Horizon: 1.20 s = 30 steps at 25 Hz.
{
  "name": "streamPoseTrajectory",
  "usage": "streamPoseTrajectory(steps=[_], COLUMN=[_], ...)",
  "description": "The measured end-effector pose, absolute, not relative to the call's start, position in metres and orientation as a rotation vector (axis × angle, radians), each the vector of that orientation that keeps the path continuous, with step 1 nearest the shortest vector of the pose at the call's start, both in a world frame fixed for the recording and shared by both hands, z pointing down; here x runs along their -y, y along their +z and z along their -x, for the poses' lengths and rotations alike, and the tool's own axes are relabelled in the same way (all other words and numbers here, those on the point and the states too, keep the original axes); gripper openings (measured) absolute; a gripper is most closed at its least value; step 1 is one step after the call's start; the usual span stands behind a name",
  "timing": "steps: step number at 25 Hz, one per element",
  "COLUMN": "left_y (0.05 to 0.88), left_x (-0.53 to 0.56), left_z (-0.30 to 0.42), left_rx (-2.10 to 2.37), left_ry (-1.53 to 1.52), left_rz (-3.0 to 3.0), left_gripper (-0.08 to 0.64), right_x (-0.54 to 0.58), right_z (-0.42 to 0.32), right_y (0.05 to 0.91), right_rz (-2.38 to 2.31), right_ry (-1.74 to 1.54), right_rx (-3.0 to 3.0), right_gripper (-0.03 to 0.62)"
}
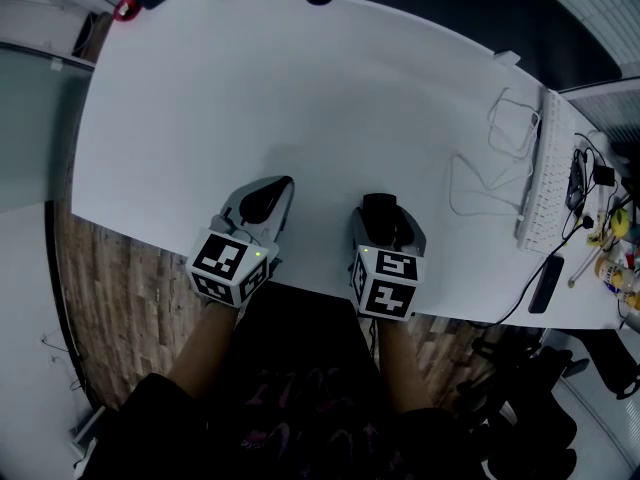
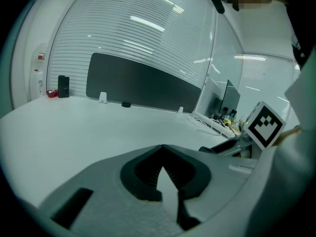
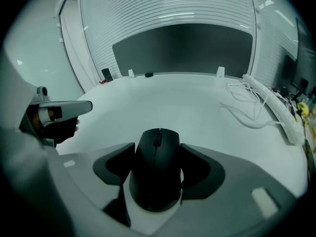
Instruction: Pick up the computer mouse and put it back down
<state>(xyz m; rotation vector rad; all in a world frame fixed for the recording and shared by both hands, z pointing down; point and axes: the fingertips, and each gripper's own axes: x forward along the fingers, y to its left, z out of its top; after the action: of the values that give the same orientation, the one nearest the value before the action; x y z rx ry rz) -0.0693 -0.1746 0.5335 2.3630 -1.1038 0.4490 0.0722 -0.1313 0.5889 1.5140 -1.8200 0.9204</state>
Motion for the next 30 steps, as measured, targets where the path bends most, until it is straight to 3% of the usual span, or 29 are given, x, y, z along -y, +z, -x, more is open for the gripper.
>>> streamPoseTrajectory(steps=[30], left_y=[0.459], left_x=[0.157], left_z=[0.058], left_rx=[1.165], left_ry=[0.322], left_rz=[-2.499], left_gripper=[-0.003], right_x=[0.131], right_z=[-0.083], right_y=[0.469], right_rz=[-1.760], right_ry=[0.669], right_rx=[2.135], right_gripper=[0.293])
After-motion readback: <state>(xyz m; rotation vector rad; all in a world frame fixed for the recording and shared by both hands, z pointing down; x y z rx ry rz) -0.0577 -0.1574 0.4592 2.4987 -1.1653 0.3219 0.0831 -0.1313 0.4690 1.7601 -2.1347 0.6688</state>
